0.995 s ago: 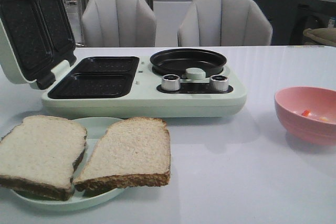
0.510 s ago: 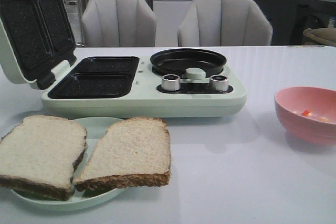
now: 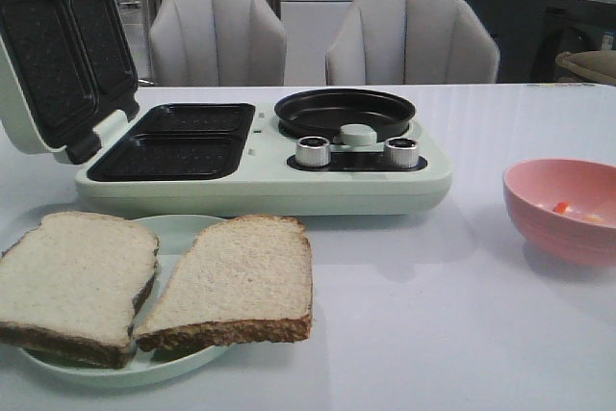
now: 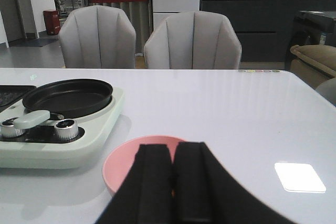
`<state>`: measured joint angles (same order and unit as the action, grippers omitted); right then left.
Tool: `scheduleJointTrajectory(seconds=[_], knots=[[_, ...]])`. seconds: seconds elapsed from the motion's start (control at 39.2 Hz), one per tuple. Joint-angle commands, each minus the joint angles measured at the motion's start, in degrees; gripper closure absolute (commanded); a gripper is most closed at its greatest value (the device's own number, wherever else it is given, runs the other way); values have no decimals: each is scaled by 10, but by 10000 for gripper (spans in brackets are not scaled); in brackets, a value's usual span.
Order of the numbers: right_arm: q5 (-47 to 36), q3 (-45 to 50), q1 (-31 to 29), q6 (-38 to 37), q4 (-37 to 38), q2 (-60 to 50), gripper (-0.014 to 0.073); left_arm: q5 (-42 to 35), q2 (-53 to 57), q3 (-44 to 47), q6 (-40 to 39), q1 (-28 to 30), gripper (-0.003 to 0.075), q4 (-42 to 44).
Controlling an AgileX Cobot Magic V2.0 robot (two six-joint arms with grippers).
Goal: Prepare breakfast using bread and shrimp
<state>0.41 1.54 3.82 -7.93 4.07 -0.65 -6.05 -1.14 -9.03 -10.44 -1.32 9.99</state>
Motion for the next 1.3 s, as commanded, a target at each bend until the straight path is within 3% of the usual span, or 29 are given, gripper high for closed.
scheduleJointTrajectory(seconds=[0.0,0.15,0.59,0.69,0.82,0.94,1.28], knots=[[-46,-10,0,7,7,-11,455,66,-41,-85,-3,1,606,-5],[-46,-10,0,7,7,-11,455,182,-105,-153,-3,1,606,-25],[-45,-10,0,7,7,-11,455,182,-151,-129,-3,1,591,-25],[-45,-10,0,7,7,-11,455,188,-151,-129,-3,1,512,-25],[-45,-10,0,7,7,-11,455,187,-151,-129,-3,1,305,-27],[-45,-10,0,7,7,-11,455,186,-151,-129,-3,1,174,-26],[-45,-10,0,7,7,-11,455,190,-151,-129,-3,-8,167,-5]])
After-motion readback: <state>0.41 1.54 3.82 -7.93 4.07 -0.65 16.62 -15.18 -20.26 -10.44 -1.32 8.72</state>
